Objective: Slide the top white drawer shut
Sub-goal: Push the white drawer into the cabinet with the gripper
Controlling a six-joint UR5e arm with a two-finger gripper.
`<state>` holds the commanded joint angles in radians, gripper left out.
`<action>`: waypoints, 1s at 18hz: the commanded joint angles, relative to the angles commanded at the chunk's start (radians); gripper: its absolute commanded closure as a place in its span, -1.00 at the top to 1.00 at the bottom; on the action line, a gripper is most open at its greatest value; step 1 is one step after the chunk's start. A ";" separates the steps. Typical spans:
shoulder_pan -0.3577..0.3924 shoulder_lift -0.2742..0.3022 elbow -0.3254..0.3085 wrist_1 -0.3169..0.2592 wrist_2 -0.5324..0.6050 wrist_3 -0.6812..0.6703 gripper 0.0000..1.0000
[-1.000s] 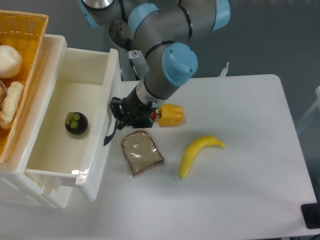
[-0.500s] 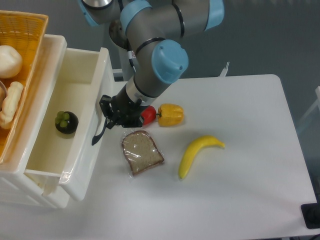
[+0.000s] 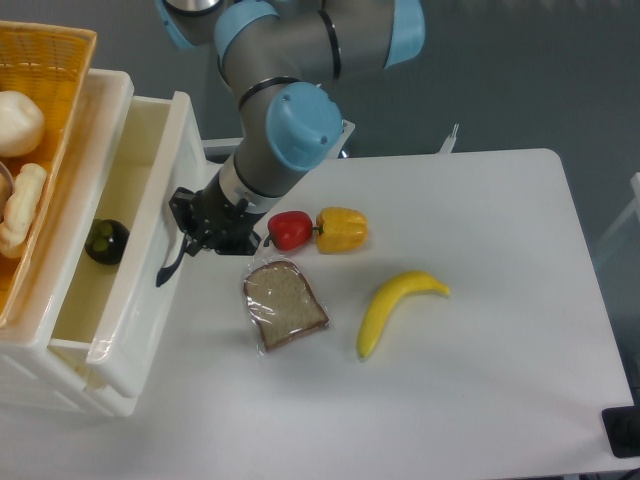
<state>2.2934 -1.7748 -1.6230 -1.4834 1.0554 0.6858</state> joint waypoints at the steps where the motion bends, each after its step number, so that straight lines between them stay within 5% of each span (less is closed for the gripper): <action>1: -0.009 0.000 0.000 0.002 0.000 -0.009 -0.76; 15: -0.055 -0.011 0.034 0.005 -0.003 -0.034 -0.69; 16: -0.054 -0.011 0.034 0.005 -0.002 -0.034 -0.65; 18: -0.037 -0.011 0.035 0.006 0.005 -0.028 -0.27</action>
<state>2.2564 -1.7855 -1.5877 -1.4772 1.0600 0.6580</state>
